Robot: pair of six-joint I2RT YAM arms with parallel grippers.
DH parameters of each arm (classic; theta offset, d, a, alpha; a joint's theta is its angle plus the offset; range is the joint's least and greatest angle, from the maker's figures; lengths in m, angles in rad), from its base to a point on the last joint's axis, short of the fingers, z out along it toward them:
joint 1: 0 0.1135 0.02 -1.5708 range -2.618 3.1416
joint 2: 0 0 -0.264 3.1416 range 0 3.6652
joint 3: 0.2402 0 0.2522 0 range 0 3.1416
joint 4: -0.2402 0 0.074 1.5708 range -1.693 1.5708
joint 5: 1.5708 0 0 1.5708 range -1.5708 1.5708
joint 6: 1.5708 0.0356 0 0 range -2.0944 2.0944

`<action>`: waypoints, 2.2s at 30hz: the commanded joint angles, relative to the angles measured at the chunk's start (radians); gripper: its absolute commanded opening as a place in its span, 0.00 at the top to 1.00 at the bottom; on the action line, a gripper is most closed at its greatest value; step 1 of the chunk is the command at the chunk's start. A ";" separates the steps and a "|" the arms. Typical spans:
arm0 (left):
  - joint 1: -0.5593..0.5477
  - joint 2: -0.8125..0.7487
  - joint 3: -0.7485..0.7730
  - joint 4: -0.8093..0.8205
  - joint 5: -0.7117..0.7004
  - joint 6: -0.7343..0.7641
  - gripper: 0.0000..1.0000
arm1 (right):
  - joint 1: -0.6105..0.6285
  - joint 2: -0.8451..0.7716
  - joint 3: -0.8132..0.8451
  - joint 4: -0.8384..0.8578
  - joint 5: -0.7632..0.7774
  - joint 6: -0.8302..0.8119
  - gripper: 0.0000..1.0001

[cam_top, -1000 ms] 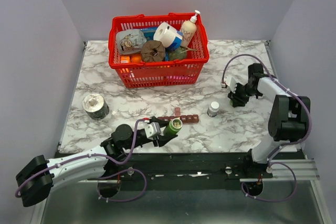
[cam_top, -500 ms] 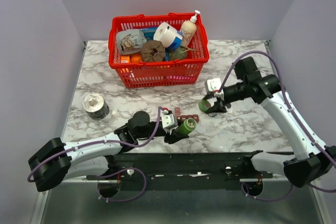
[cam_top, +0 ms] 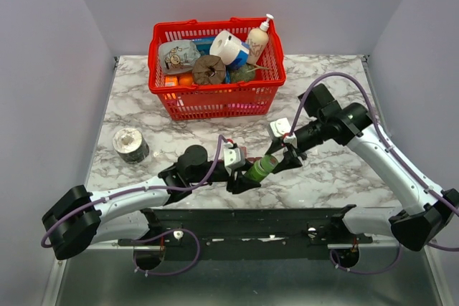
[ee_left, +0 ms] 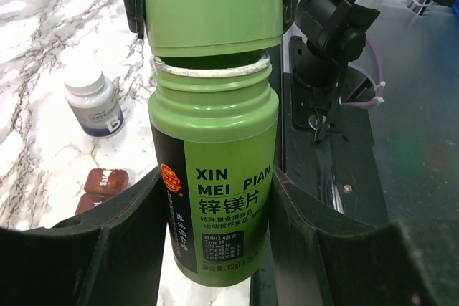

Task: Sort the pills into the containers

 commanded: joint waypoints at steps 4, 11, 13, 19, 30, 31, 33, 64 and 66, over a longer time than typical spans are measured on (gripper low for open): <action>0.003 0.008 0.053 -0.003 0.062 -0.017 1.00 | 0.035 0.050 0.045 -0.028 -0.054 0.014 0.77; 0.006 -0.007 0.042 0.032 0.056 -0.043 1.00 | 0.049 0.064 0.023 -0.006 -0.045 0.019 0.77; 0.009 -0.018 0.038 0.053 0.046 -0.055 1.00 | 0.053 0.061 0.007 0.007 -0.042 0.022 0.76; 0.064 -0.039 -0.020 0.292 0.069 -0.216 1.00 | 0.066 0.019 -0.061 0.056 -0.026 -0.009 0.76; 0.083 -0.059 0.091 0.046 0.022 -0.072 1.00 | 0.101 0.111 -0.032 0.081 0.012 0.202 0.75; 0.083 -0.068 0.093 0.021 -0.022 -0.049 1.00 | 0.101 0.131 -0.032 0.084 0.015 0.233 0.76; 0.081 -0.094 0.104 -0.011 -0.075 0.020 1.00 | 0.100 0.148 -0.029 0.067 -0.002 0.259 0.76; 0.034 -0.182 0.092 -0.244 -0.224 0.210 1.00 | 0.041 0.125 0.092 0.281 0.027 0.649 0.00; 0.038 -0.203 0.085 -0.272 -0.150 0.201 1.00 | 0.038 0.113 0.126 0.207 0.012 0.472 0.00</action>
